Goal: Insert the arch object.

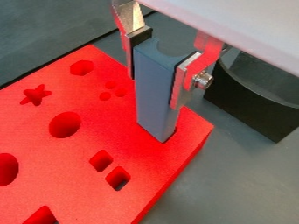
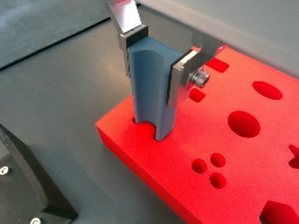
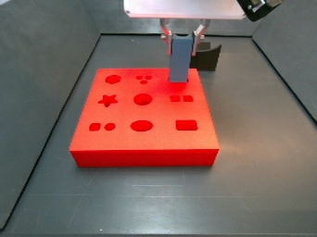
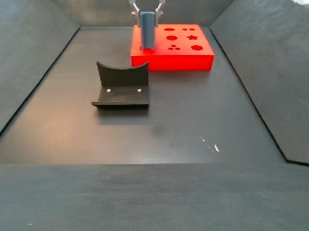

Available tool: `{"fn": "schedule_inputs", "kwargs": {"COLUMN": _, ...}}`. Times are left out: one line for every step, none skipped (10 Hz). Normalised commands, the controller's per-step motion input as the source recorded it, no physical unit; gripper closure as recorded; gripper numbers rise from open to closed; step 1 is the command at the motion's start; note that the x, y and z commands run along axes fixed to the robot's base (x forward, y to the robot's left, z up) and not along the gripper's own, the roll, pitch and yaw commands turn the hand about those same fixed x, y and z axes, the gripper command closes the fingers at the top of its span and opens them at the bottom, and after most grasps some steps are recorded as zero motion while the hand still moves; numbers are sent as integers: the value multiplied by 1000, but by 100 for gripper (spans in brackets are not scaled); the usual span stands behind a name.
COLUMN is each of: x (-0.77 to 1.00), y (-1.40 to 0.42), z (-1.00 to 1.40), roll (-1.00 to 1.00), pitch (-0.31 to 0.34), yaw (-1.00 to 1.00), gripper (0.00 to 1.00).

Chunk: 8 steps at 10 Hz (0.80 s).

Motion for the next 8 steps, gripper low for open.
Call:
{"fn": "schedule_inputs", "kwargs": {"x": 331, "y": -34, "z": -363, "roll": 0, "pitch": -6, "yaw": 0, "gripper": 100}}
{"fn": "schedule_inputs", "kwargs": {"x": 603, "y": -37, "z": -511, "roll": 84, "pitch": 0, "yaw": -11, "gripper": 100}}
{"fn": "schedule_inputs", "kwargs": {"x": 389, "y": -14, "z": -463, "roll": 126, "pitch": 0, "yaw": -63, "gripper": 100}}
{"fn": "schedule_inputs", "kwargs": {"x": 240, "y": 0, "z": -420, "roll": 136, "pitch": 0, "yaw": -31, "gripper": 100}}
{"fn": "schedule_inputs", "kwargs": {"x": 154, "y": 0, "z": -371, "roll": 139, "pitch": 0, "yaw": 0, "gripper": 100}}
{"fn": "schedule_inputs", "kwargs": {"x": 37, "y": 0, "z": -340, "roll": 137, "pitch": 0, "yaw": 0, "gripper": 100}}
{"fn": "schedule_inputs", "kwargs": {"x": 0, "y": 0, "z": -374, "roll": 96, "pitch": -7, "yaw": -9, "gripper": 100}}
{"fn": "schedule_inputs", "kwargs": {"x": 0, "y": 0, "z": -237, "roll": 107, "pitch": 0, "yaw": -17, "gripper": 100}}
